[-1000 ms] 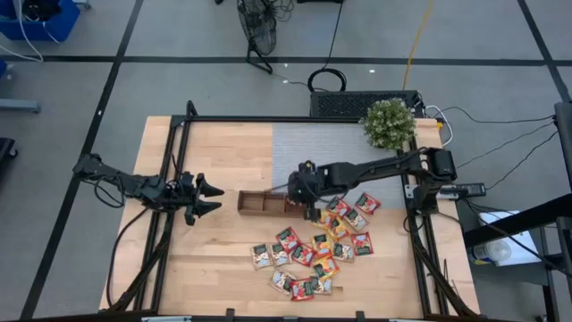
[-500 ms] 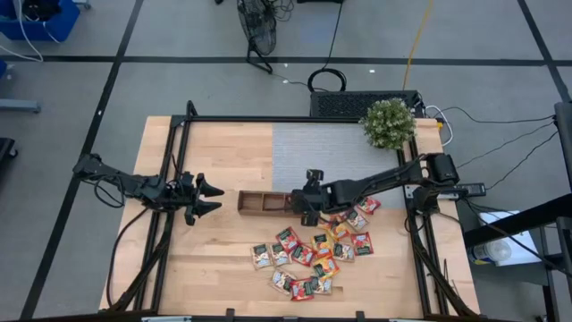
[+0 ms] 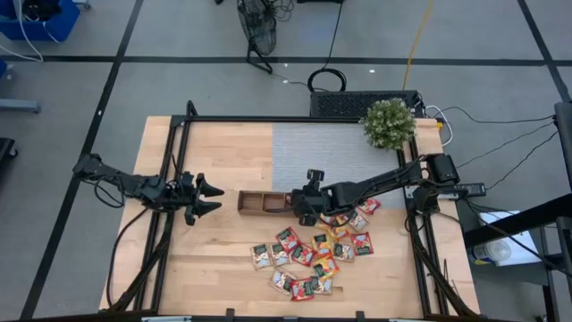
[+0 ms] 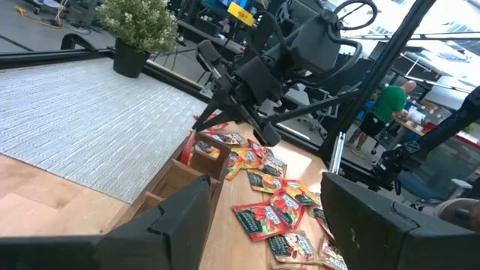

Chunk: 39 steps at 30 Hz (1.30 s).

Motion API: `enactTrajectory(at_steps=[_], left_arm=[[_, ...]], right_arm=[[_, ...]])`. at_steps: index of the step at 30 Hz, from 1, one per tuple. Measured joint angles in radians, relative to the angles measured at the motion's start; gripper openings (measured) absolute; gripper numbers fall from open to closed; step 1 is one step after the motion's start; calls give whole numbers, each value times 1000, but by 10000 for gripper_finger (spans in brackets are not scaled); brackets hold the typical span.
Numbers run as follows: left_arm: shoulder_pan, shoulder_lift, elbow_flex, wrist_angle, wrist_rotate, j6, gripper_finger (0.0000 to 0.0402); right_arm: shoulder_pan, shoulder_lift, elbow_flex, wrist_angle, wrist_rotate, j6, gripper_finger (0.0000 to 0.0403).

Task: Pick & Place Tea
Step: Put the red tea bag into the right section of the wooden organizer

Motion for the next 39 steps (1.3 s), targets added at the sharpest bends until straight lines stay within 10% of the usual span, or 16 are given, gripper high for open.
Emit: enactTrajectory(at_steps=[24, 39], left_arm=[[0, 0, 0, 0, 0, 0, 250], [0, 0, 0, 0, 0, 0, 250]], right_arm=[[23, -116, 0, -74, 95, -57, 136], [88, -440, -397, -436, -285, 594, 138]])
